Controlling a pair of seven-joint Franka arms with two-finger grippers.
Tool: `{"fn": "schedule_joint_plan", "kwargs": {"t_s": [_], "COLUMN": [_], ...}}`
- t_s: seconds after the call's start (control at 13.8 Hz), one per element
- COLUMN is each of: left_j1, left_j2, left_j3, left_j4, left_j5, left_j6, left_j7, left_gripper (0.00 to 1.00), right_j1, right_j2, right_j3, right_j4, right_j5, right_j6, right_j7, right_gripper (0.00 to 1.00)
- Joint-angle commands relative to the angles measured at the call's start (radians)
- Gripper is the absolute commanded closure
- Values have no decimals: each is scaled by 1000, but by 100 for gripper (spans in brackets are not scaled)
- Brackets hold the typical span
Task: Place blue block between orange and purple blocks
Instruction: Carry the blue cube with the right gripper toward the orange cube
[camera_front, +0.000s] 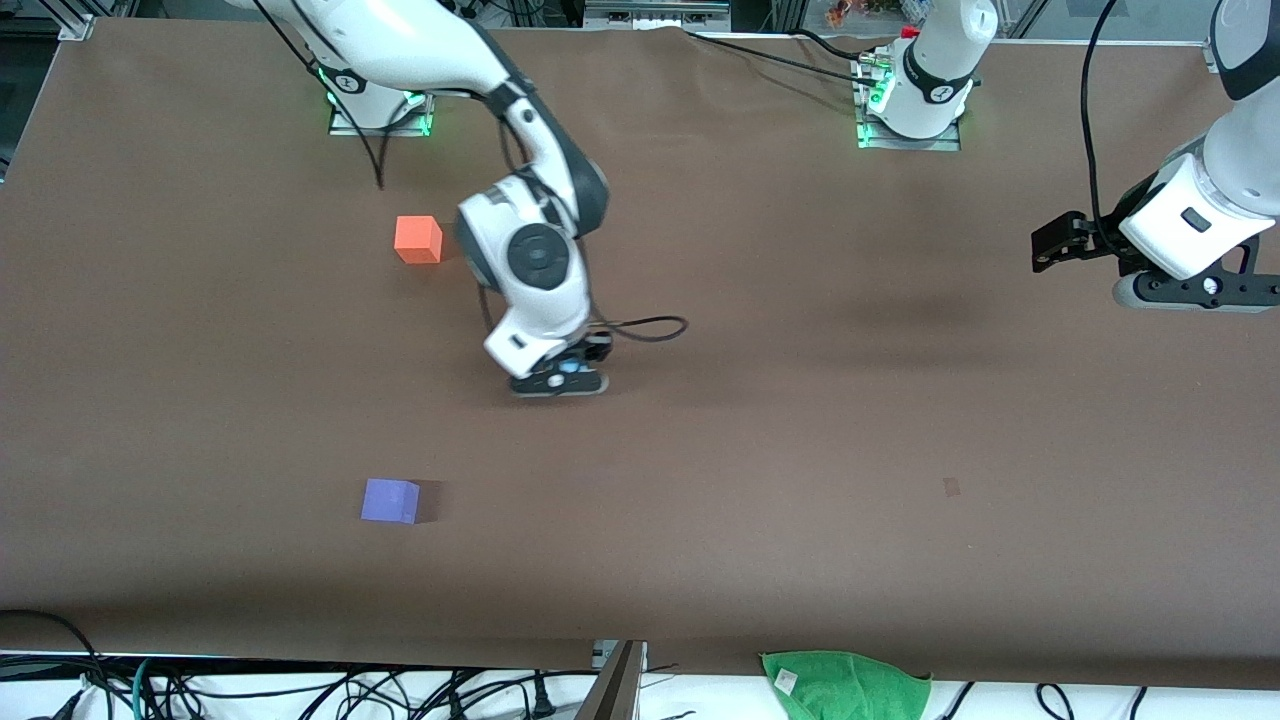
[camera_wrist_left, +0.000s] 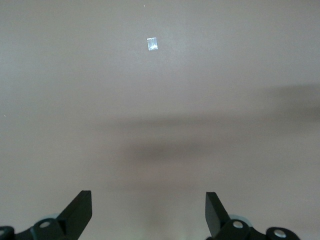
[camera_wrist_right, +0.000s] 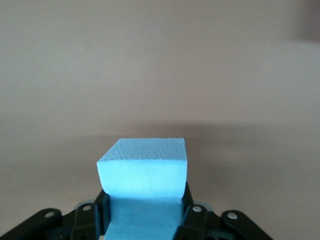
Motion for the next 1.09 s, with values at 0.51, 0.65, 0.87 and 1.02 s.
{"fn": "schedule_joint_plan", "kwargs": {"t_s": [0.51, 0.65, 0.87, 1.02], "left_j1": [-7, -8, -10, -10], "left_j2": [13, 13, 13, 15], "left_j3": [0, 0, -2, -2], "left_j4": [12, 12, 12, 12], "left_j5": [-3, -3, -4, -3], "left_j6": [7, 7, 9, 9], "left_j7": [-2, -2, -3, -3], "left_gripper": [0, 0, 0, 0], "right_j1": [-251, -252, -251, -252], "right_j2": [-207, -205, -200, -199], "right_j3": [-41, -41, -41, -43], "right_j4": [-319, -377, -408, -417], "right_j5": [111, 122, 160, 160], "right_j6": [8, 75, 91, 91], "right_j7": [-322, -317, -317, -319], "right_gripper": [59, 59, 59, 59]}}
